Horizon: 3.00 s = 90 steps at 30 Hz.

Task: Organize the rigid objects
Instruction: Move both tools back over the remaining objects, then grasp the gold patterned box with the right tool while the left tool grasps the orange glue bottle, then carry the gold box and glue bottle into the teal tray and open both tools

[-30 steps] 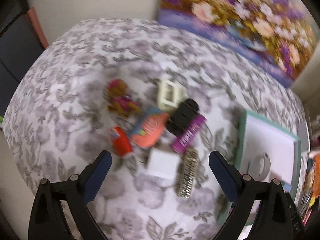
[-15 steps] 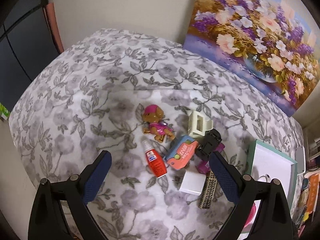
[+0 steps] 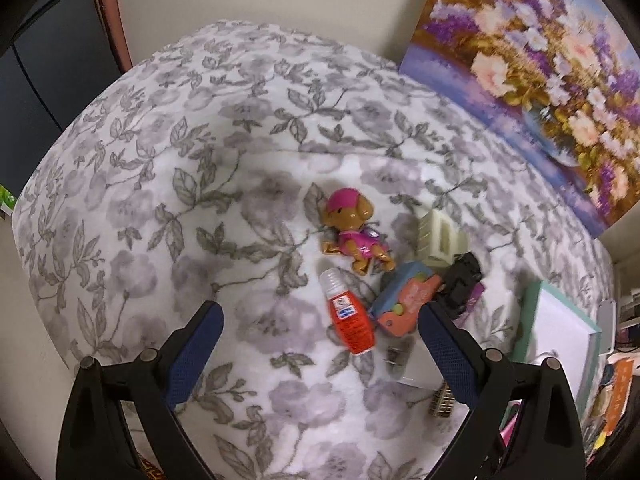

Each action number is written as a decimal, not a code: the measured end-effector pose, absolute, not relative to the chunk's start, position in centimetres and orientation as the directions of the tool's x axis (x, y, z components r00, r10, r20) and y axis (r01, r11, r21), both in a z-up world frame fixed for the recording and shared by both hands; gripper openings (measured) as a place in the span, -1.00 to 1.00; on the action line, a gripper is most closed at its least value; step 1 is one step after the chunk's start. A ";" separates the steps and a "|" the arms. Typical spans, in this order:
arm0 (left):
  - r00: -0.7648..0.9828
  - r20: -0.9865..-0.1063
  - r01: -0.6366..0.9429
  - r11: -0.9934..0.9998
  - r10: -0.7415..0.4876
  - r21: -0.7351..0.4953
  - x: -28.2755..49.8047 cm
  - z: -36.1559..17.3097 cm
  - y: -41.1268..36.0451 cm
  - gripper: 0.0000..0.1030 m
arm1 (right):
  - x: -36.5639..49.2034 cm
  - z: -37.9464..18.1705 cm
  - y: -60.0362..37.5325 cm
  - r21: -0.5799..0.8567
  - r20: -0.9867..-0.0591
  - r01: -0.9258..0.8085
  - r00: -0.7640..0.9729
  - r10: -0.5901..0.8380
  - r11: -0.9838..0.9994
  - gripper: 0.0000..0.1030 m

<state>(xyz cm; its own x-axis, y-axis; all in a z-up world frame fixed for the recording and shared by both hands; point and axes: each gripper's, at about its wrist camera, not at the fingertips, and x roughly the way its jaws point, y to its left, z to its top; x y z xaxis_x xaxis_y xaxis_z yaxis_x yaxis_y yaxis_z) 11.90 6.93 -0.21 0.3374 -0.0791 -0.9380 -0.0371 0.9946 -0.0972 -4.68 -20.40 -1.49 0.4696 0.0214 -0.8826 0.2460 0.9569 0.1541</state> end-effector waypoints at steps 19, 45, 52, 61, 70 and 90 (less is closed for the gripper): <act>0.186 -0.980 -0.010 0.998 -0.067 -0.070 14.3 -7.3 5.0 0.90 | -0.9 -5.9 -20.0 0.176 -0.923 0.281 0.381 0.059 0.944 0.46; 0.158 -0.987 -0.035 0.999 -0.021 -0.027 13.4 -9.4 5.6 0.05 | -1.0 -7.5 -18.8 0.079 -0.945 0.233 0.327 -0.002 0.969 -0.01; 0.169 -0.984 -0.026 0.998 -0.056 -0.061 13.7 -9.2 5.0 -0.49 | -1.2 -7.5 -20.2 0.092 -0.944 0.270 0.329 -0.001 0.958 -0.41; 0.209 -0.974 -0.034 0.995 -0.083 -0.092 14.2 -6.7 6.4 -0.50 | -1.6 -7.2 -21.7 0.154 -0.934 0.321 0.355 0.033 0.934 -0.58; 0.359 -0.928 -0.047 0.992 -0.096 -0.121 13.7 -0.9 7.0 -0.50 | -2.4 -3.5 -23.7 0.271 -0.881 0.338 0.464 0.091 0.901 -0.58; 0.382 -0.895 0.199 0.966 -0.232 -0.165 9.8 2.1 -3.4 -0.50 | -8.5 -0.2 -36.2 0.313 -0.831 0.578 0.551 -0.078 0.754 -0.58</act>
<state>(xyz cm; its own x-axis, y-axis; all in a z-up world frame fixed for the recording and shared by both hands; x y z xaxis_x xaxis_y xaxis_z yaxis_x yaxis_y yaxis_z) 9.82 -3.41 2.08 0.3819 -0.2317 -0.8947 0.1985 0.9660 -0.1655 -8.49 -36.25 -0.18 0.5514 -0.0780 -0.8306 0.5777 0.7541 0.3126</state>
